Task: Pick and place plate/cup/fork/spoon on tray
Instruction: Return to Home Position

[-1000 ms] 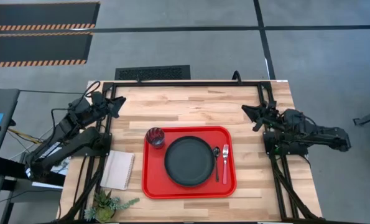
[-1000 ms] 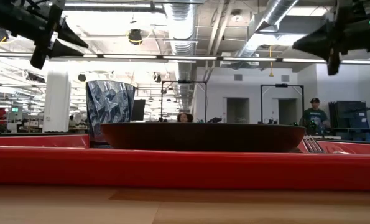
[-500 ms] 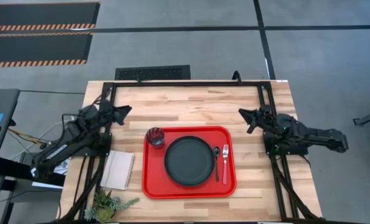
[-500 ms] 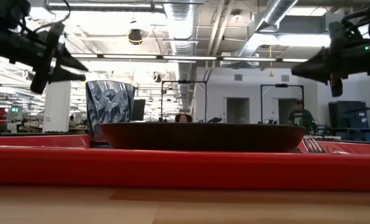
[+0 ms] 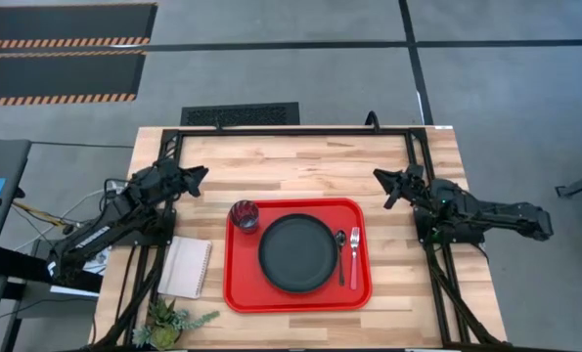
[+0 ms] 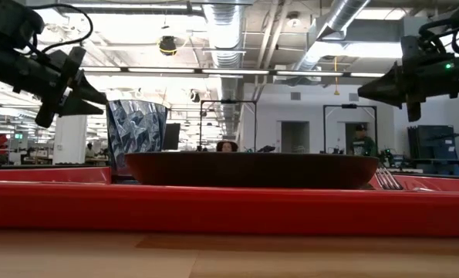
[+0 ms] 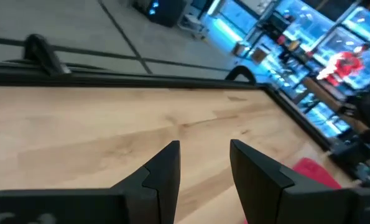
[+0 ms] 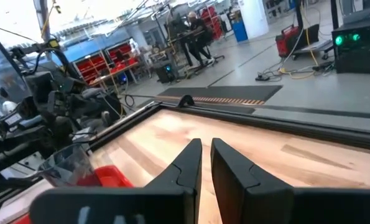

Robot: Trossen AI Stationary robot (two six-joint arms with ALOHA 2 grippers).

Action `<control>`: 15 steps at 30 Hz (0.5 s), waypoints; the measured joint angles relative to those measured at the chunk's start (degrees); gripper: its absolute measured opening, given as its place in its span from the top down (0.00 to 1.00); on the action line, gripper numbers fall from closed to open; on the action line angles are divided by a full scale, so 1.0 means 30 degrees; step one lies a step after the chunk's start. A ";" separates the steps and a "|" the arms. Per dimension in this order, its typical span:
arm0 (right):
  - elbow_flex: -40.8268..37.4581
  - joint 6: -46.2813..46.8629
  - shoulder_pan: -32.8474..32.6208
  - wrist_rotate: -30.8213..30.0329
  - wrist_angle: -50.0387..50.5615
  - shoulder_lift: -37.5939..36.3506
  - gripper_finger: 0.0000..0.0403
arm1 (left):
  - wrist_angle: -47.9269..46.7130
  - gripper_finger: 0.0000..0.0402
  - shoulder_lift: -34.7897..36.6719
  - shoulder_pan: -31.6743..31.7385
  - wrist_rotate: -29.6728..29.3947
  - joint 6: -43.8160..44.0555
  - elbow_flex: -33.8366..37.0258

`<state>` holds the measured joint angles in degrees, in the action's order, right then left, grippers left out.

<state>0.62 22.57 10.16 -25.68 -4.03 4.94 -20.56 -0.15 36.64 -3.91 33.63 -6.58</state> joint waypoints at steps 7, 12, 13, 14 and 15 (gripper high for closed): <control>-0.0013 -0.0044 0.0138 0.0019 0.0027 -0.0036 0.85 | 0.0053 0.69 -0.0069 0.0007 -0.1170 -0.0531 0.0012; -0.0020 -0.0044 0.0135 0.0033 0.0044 -0.0033 0.85 | 0.0053 0.69 -0.0069 0.0007 -0.1073 -0.0810 0.0019; -0.0020 -0.0044 0.0135 0.0033 0.0051 -0.0033 0.85 | 0.0046 0.69 -0.0069 0.0007 -0.1068 -0.0803 0.0019; -0.0026 -0.0044 0.0135 0.0033 0.0044 -0.0033 0.85 | 0.0046 0.69 -0.0069 0.0007 -0.1068 -0.0803 0.0019; -0.0028 -0.0044 0.0135 0.0029 0.0044 -0.0033 0.85 | 0.0051 0.69 -0.0069 0.0007 -0.1063 -0.0805 0.0019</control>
<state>0.54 22.44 10.57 -25.60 -3.90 4.84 -20.41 -0.36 36.67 -7.10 31.22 -6.52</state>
